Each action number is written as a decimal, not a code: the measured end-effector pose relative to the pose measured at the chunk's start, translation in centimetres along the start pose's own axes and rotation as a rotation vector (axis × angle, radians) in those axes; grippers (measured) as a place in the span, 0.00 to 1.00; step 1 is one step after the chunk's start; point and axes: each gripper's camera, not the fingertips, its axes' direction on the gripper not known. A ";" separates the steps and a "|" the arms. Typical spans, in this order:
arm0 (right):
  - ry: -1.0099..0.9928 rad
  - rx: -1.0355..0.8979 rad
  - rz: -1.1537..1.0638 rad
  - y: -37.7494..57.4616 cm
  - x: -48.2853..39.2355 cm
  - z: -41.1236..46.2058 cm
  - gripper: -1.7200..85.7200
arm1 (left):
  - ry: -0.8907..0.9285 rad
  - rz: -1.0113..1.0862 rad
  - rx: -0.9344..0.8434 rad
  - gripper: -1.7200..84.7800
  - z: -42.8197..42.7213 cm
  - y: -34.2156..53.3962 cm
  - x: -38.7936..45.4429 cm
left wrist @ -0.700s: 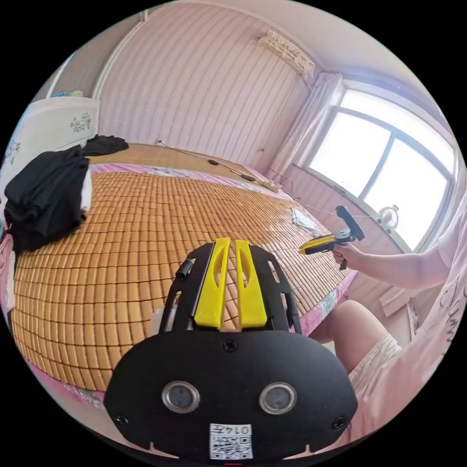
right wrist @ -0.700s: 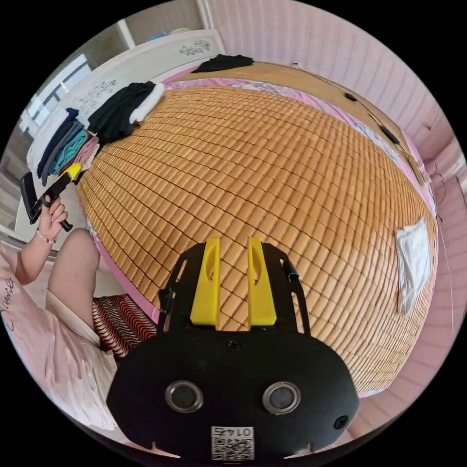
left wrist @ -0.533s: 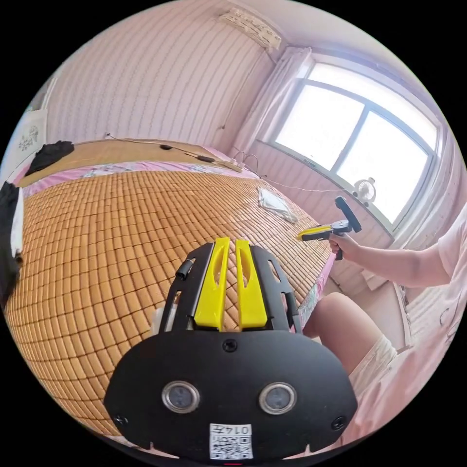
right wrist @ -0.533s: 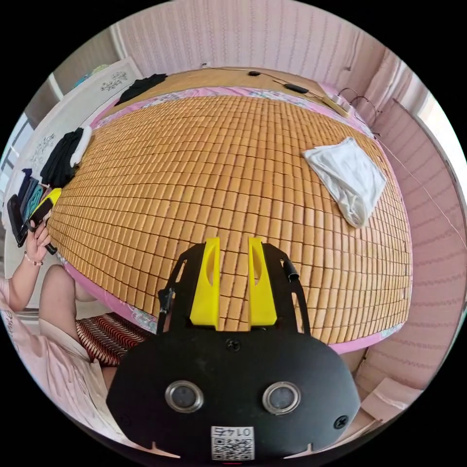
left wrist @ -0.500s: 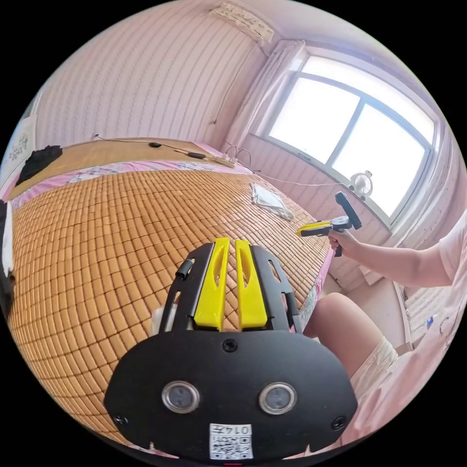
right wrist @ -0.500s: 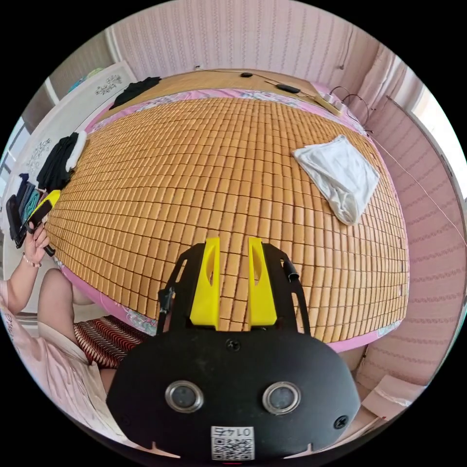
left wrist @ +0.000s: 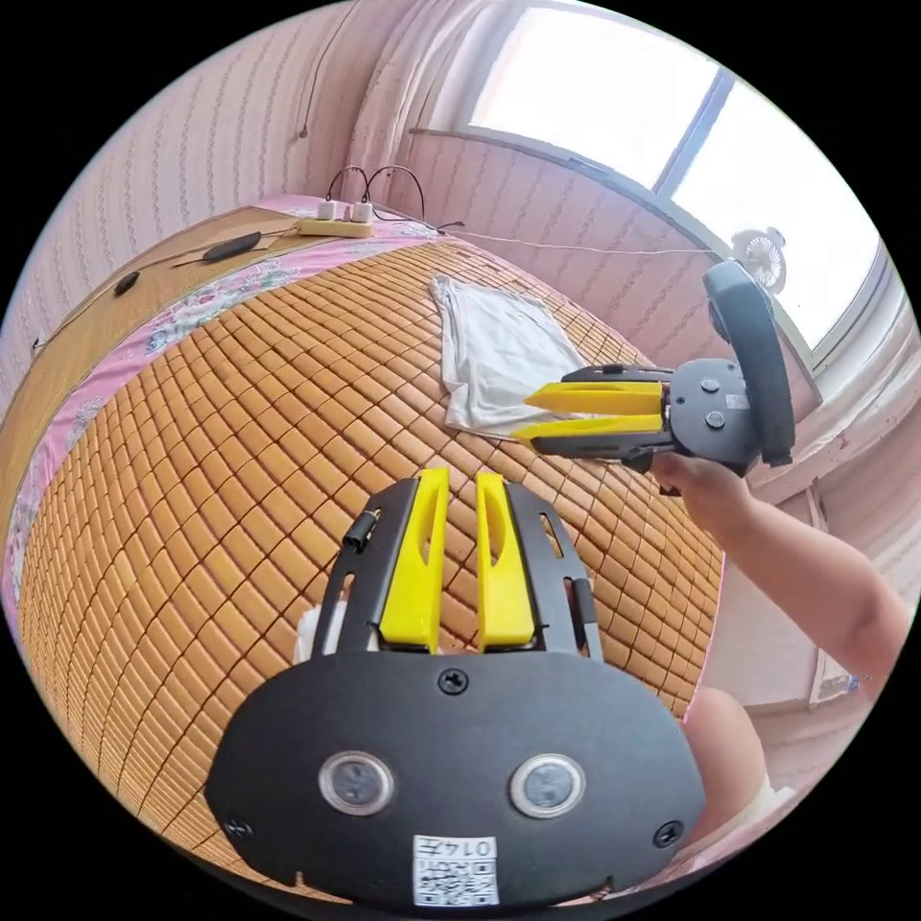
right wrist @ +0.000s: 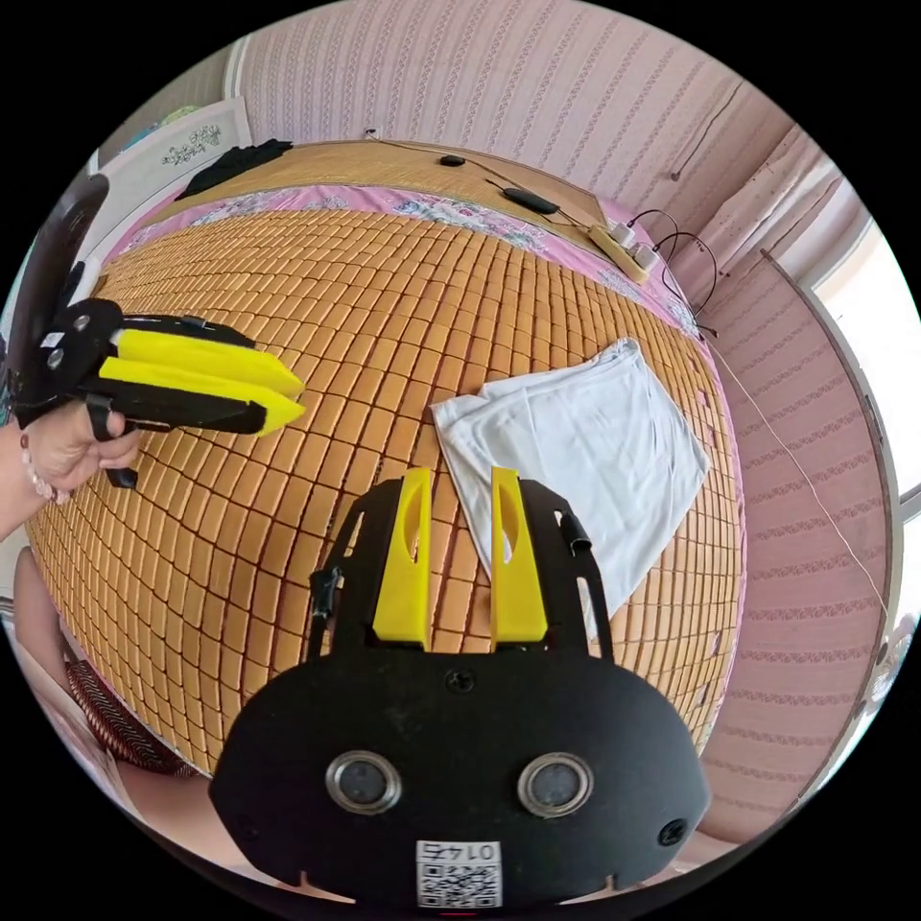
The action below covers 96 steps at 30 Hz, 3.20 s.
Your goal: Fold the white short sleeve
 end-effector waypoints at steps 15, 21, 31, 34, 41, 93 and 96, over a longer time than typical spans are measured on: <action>-0.194 0.138 0.179 6.7 12.5 -1.7 0.03 | 0.004 0.044 -0.161 0.03 15.2 -11.3 4.2; -0.261 0.185 0.173 10.5 15.5 -3.3 0.02 | 0.062 0.105 -0.072 0.09 13.2 -10.6 5.2; -0.311 0.249 0.296 18.0 20.8 -2.6 0.02 | 0.010 0.075 -0.054 0.16 10.7 -11.8 4.3; -0.325 0.317 0.327 20.4 22.6 -3.8 0.02 | -0.026 0.080 -0.032 0.17 9.4 -11.7 4.5; -0.386 0.466 0.407 26.2 25.7 -7.8 0.02 | -0.194 0.166 -0.217 0.03 9.4 -12.5 7.9; -0.479 0.651 0.249 20.8 2.7 -48.9 0.02 | -0.132 -0.532 0.740 0.01 -98.1 21.0 -3.9; -0.560 0.706 0.275 16.5 4.0 -49.9 0.02 | -0.153 -0.552 0.818 0.01 -99.0 17.4 -5.0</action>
